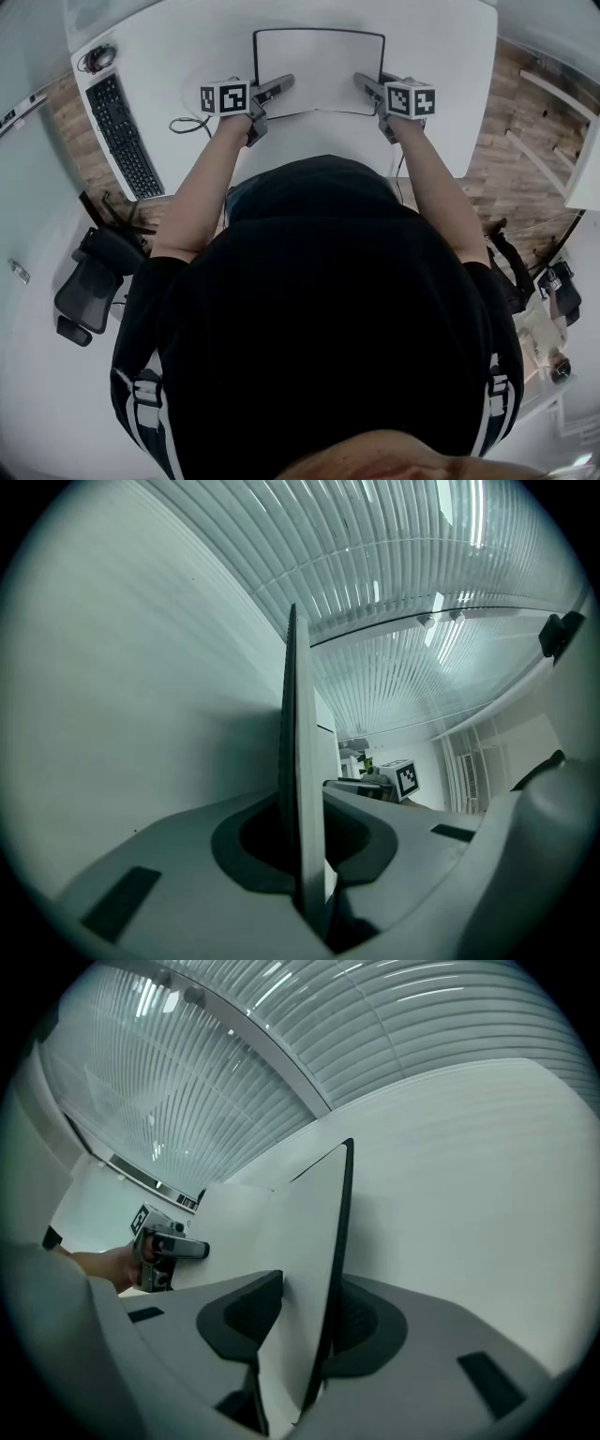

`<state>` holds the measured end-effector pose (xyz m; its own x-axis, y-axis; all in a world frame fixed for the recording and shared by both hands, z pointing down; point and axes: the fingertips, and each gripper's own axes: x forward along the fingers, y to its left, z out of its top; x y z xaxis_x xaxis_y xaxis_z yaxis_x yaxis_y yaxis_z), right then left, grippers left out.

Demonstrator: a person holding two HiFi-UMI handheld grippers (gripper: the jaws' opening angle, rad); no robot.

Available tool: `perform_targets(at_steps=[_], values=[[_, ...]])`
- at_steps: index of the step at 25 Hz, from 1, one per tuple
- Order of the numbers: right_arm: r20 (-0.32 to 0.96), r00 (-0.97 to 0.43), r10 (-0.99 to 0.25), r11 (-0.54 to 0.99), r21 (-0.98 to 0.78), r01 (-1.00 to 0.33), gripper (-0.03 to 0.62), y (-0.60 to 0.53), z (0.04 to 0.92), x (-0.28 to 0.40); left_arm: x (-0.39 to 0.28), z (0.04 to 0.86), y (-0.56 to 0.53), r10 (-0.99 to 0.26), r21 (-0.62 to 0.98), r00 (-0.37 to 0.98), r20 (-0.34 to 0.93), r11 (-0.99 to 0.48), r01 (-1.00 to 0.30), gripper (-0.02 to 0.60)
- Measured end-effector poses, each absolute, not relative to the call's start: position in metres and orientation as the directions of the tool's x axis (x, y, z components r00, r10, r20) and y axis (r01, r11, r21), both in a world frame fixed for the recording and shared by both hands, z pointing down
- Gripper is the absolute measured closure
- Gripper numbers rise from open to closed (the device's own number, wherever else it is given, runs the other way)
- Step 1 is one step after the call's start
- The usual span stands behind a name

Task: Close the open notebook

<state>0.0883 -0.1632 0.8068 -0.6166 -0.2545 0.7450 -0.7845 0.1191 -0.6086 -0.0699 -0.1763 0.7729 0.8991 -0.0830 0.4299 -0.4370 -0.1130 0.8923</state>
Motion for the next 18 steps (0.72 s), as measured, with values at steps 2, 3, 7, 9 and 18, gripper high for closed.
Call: perform_targets(at_steps=[2, 3, 7, 9, 18], values=[[0.75, -0.611, -0.254, 0.111, -0.605, -0.788, 0.437, -0.16, 0.809, 0.092, -0.07, 0.773, -0.175, -0.082, 0.893, 0.899, 0.429, -0.11, -0.436, 0.522], [0.752, -0.609, -0.254, 0.108, -0.603, -0.79, 0.436, -0.158, 0.81, 0.094, -0.07, 0.773, -0.175, -0.081, 0.894, 0.9, 0.428, -0.11, -0.435, 0.522], [0.757, -0.599, -0.259, 0.1, -0.596, -0.797, 0.436, -0.153, 0.813, 0.099, -0.072, 0.774, -0.174, -0.084, 0.893, 0.899, 0.429, -0.109, -0.437, 0.522], [0.762, -0.591, -0.264, 0.091, -0.591, -0.802, 0.436, -0.15, 0.815, 0.102, -0.073, 0.775, -0.174, -0.09, 0.892, 0.898, 0.431, -0.107, -0.439, 0.522], [0.775, -0.553, -0.305, 0.065, -0.563, -0.824, 0.48, -0.14, 0.81, 0.123, -0.073, 0.767, -0.177, -0.098, 0.888, 0.895, 0.436, -0.116, -0.445, 0.522]])
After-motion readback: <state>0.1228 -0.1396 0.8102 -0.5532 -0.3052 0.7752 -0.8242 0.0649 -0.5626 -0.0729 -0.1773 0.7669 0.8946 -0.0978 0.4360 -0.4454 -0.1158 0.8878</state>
